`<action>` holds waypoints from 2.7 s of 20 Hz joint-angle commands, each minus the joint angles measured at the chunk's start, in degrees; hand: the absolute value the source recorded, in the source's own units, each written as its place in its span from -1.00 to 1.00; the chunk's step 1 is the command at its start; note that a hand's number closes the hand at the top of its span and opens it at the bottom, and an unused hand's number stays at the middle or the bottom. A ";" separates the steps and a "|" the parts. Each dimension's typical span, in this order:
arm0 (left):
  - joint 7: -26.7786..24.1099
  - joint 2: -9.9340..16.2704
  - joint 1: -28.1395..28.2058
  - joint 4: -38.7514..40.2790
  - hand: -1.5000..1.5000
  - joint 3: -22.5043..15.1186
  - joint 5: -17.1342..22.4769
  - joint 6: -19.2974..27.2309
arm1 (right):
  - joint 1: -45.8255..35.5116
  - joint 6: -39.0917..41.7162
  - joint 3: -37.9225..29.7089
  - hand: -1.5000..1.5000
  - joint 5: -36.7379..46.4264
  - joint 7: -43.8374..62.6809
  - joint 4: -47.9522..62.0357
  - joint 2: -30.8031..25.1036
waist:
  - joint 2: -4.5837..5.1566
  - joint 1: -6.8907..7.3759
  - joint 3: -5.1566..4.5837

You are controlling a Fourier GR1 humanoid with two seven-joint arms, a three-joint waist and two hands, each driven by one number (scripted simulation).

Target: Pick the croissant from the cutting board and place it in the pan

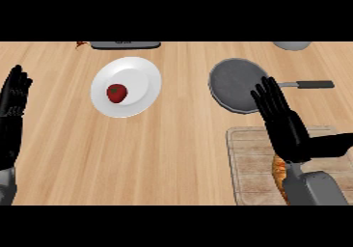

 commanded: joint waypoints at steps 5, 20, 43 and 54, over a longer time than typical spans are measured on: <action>7.83 -1.64 0.34 3.01 0.00 -6.41 1.57 -5.61 | 1.25 -7.97 -1.90 -1.00 17.07 12.35 8.17 -19.66 | 1.41 -1.55 -0.72; 17.75 -5.10 -2.23 3.98 0.00 -11.08 4.26 -10.40 | 14.74 -17.10 11.04 -1.00 54.06 36.93 -0.64 -36.26 | 0.32 0.03 -0.55; 18.08 -7.16 -4.72 4.30 0.00 -10.68 2.86 -10.90 | -10.00 27.74 25.86 -1.00 42.47 88.50 -0.51 -22.50 | 0.43 1.73 -0.42; 21.23 -6.97 -5.63 3.84 0.00 -9.33 2.61 -11.10 | -9.13 27.83 29.17 -1.00 45.54 91.35 3.09 -19.82 | 0.20 1.05 -0.38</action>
